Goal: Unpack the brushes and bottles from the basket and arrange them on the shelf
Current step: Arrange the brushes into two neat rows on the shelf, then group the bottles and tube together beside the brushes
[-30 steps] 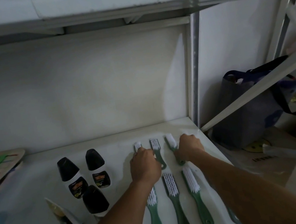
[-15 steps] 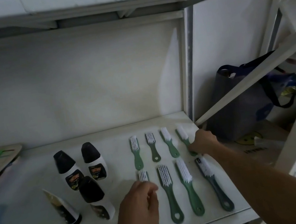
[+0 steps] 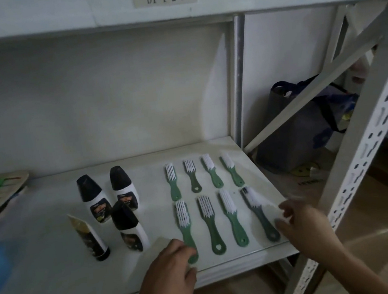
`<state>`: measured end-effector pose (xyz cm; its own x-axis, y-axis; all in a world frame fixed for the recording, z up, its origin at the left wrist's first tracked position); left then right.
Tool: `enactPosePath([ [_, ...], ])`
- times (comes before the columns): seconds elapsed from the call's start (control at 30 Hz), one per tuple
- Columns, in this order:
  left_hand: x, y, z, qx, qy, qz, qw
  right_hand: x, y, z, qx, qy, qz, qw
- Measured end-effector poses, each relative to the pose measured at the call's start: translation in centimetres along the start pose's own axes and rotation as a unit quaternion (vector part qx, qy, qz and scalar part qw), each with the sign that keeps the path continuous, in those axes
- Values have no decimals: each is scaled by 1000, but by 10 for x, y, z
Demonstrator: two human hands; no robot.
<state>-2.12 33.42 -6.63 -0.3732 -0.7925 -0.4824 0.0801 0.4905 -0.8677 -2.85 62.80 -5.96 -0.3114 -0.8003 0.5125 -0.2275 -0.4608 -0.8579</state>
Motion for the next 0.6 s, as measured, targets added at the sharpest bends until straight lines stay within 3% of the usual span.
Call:
enactPosePath([
  [0.1,10,-18,19,-4,-40,78,996,21,-37,24,-152,-29,-142,978],
  [0.17,29,-38,38,-29,-97,123,987,34,-44,41,-161,-43,-193,967],
  [0.43,149,-101,83,-229,-342,180,893,90,25,65,53,-120,-193,972],
  [0.5,170,-108,74,-246,-338,171,892,115,52,66,88,-129,-193,969],
  [0.6,187,-111,48,-186,-281,229,913,157,96,61,162,-137,-197,957],
])
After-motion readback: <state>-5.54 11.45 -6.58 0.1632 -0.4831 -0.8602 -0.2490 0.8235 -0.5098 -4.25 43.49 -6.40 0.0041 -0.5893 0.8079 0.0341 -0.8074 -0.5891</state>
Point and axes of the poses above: each hand's wrist, its own z-axis away from the middle knuckle, its own y-axis out of the palm, x = y × z, the point moved 3 cm from there along -z, towards the middle knuckle, and after that the axes turned 3 degrees about y, right-handed, at the moved point
